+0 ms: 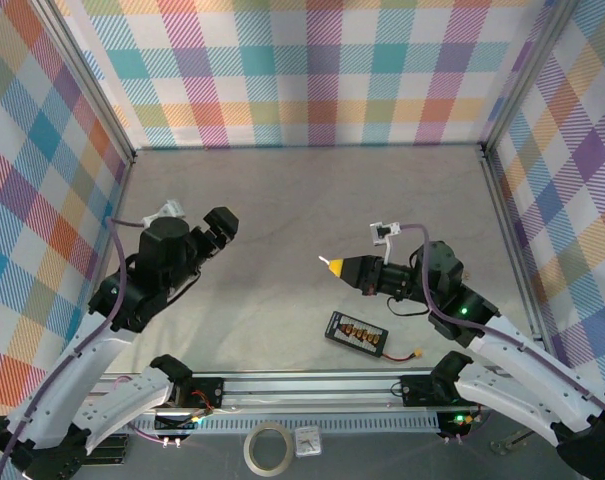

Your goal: Unlock with the key

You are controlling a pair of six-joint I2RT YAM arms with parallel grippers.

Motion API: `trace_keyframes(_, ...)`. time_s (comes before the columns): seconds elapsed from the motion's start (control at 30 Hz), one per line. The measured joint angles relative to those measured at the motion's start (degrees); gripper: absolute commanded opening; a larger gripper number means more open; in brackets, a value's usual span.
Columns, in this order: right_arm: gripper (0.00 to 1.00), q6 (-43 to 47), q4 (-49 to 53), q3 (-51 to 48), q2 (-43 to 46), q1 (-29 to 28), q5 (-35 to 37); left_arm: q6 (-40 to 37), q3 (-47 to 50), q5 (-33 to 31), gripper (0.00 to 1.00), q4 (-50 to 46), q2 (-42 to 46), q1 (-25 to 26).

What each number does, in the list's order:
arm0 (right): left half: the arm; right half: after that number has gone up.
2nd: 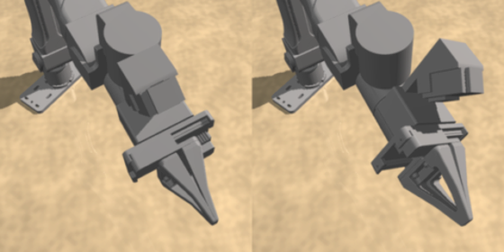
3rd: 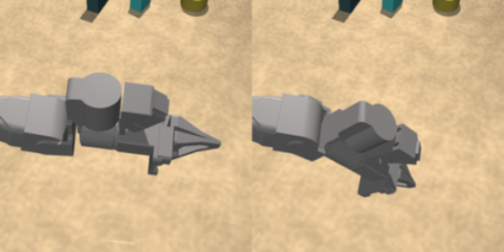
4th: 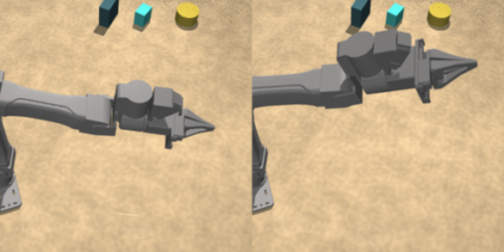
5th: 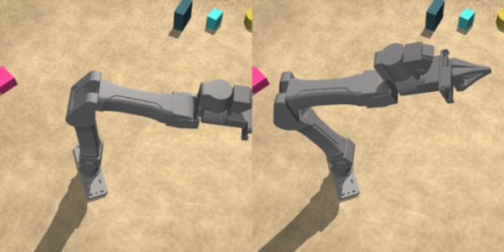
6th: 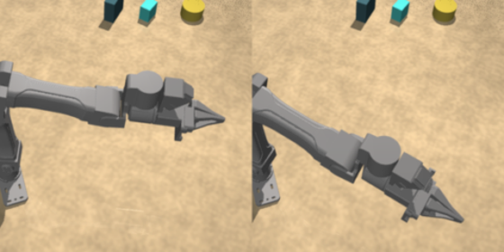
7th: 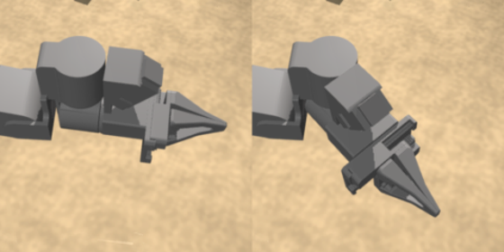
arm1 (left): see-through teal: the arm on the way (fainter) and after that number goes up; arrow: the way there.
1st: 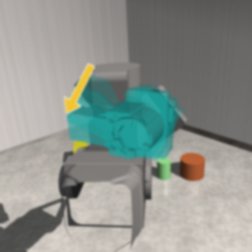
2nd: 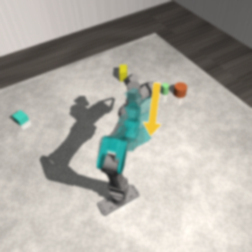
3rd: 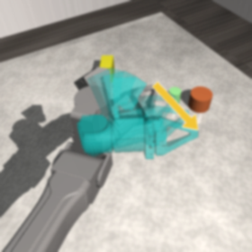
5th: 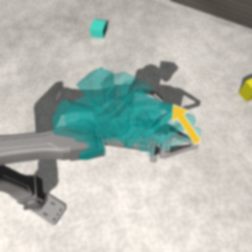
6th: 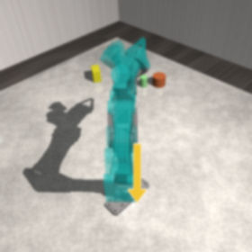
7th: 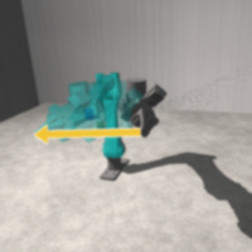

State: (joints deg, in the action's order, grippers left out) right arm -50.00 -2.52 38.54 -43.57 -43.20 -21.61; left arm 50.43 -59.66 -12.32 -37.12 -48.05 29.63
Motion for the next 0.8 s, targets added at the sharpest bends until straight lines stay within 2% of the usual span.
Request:
trace_keyframes(0.2,0.00,5.4,6.1,4.0,-2.2,0.0,-0.6,-7.4,-4.8,7.3,1.00,-8.3,-9.4,-12.2)
trace_keyframes(0.5,0.00,14.7,12.0,8.8,-4.9,0.0,-2.5,-13.0,-5.9,16.8,0.96,-9.2,-23.2,-28.3)
trace_keyframes(0.8,0.00,21.6,14.7,11.7,-8.9,0.0,-3.6,-15.4,-9.9,19.5,0.95,-6.7,-35.4,-35.7)
